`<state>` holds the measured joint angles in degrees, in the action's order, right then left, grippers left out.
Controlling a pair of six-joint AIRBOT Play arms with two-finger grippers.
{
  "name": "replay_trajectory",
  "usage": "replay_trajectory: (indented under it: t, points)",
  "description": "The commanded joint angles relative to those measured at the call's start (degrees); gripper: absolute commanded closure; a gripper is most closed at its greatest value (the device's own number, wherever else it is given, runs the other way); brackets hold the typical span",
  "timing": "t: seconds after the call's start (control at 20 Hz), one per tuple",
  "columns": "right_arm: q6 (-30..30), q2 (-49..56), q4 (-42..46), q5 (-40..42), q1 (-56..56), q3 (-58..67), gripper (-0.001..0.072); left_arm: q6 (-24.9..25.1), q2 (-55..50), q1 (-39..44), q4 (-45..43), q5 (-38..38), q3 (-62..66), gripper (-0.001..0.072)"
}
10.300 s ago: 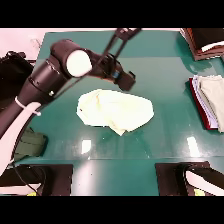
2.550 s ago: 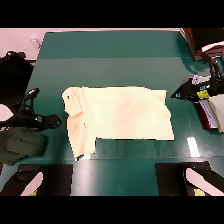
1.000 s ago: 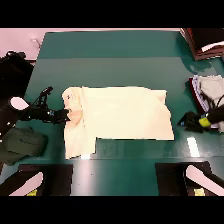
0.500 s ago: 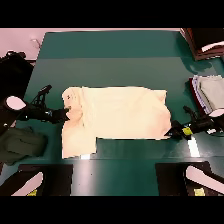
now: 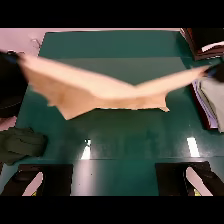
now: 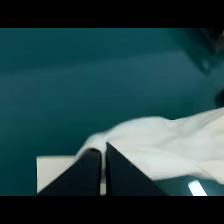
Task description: Fold the shirts.
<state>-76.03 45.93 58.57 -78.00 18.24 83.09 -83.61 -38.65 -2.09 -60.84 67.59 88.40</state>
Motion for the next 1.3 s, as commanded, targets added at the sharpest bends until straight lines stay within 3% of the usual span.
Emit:
replay_trajectory:
  t: [0.0,0.15,0.3,0.5,0.7,0.8,0.95,1.25]
  points:
    - [-1.64,-1.68,3.02,-2.89,4.57,25.03,0.0694,-4.66,2.03,-0.04,-6.49,-1.49,23.26,0.0685]
    - [-4.17,2.54,3.02,-7.23,10.10,39.80,0.0695,-6.19,1.81,-0.04,-11.78,-4.74,32.24,0.0686]
    - [-5.62,5.35,2.91,-10.45,11.93,44.00,0.0696,-6.19,0.72,-0.04,-12.74,-5.22,32.61,0.0687]
    - [-6.03,6.78,2.97,-10.25,8.07,32.74,0.0697,-6.12,-8.24,-0.04,-11.50,5.57,28.00,0.0685]
    - [-6.36,16.90,7.72,-12.28,-1.46,21.53,0.0697,-5.55,-20.72,-0.04,-3.69,12.59,13.07,0.0682]
    - [-7.58,24.39,12.63,-13.68,-5.46,16.72,0.0697,-2.75,-27.43,-0.04,-0.68,11.61,4.74,0.0682]
    - [-7.56,35.12,13.11,-12.66,-8.04,10.78,0.0697,-2.64,-38.12,-0.04,-0.83,5.79,-2.91,0.0682]
    - [-7.96,49.81,11.39,-4.59,-8.50,14.32,0.0697,-0.20,-55.30,-0.04,-0.13,-3.30,3.02,0.0683]
